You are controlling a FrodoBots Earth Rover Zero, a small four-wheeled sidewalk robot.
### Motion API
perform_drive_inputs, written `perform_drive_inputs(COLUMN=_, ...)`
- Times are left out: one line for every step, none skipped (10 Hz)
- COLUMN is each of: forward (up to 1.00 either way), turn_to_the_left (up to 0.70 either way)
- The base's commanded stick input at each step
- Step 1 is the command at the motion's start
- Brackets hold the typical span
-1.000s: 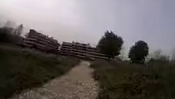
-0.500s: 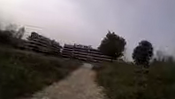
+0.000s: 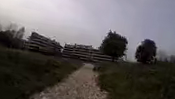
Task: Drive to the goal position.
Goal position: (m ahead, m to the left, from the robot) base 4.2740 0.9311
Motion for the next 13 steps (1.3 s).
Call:
perform_drive_inputs(forward=0.7, turn_to_the_left=0.0)
perform_drive_inputs(forward=0.7, turn_to_the_left=0.0)
perform_drive_inputs(forward=0.7, turn_to_the_left=0.0)
perform_drive_inputs(forward=0.7, turn_to_the_left=0.0)
perform_drive_inputs(forward=0.7, turn_to_the_left=0.0)
perform_drive_inputs(forward=0.7, turn_to_the_left=0.0)
perform_drive_inputs(forward=0.7, turn_to_the_left=0.0)
perform_drive_inputs(forward=0.7, turn_to_the_left=0.0)
perform_drive_inputs(forward=0.7, turn_to_the_left=0.0)
perform_drive_inputs(forward=0.7, turn_to_the_left=0.0)
perform_drive_inputs(forward=0.7, turn_to_the_left=0.0)
perform_drive_inputs(forward=0.7, turn_to_the_left=0.0)
perform_drive_inputs(forward=0.7, turn_to_the_left=0.0)
